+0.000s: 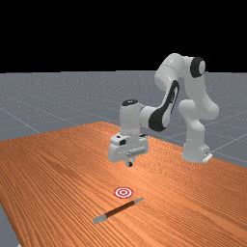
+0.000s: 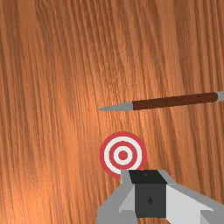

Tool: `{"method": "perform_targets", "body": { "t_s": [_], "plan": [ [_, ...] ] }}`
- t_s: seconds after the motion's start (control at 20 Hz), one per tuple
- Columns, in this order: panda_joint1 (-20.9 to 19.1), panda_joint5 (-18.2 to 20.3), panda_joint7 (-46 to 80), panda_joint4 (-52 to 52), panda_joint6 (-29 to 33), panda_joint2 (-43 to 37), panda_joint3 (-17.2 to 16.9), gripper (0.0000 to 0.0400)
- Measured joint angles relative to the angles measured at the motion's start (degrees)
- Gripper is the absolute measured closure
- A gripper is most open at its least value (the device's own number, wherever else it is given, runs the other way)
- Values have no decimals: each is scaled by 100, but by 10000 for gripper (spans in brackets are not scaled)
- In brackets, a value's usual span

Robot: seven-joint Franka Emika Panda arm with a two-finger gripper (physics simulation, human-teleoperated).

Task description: Pick up the pen and put it to the marker

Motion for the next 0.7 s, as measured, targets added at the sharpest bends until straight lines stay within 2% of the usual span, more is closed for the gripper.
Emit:
{"method": "perform_targets", "body": {
  "t_s": [0.4, 0.55, 0.65, 0.7],
  "plan": [
    [1202, -188, 1678, 911, -348, 557, 302, 400],
    [1312, -219, 1467, 1115, -481, 687, 431, 400],
    [1369, -316, 1550, 1072, -366, 714, 384, 400],
    [1359, -248, 1615, 1043, -255, 755, 391, 400]
  ]
}}
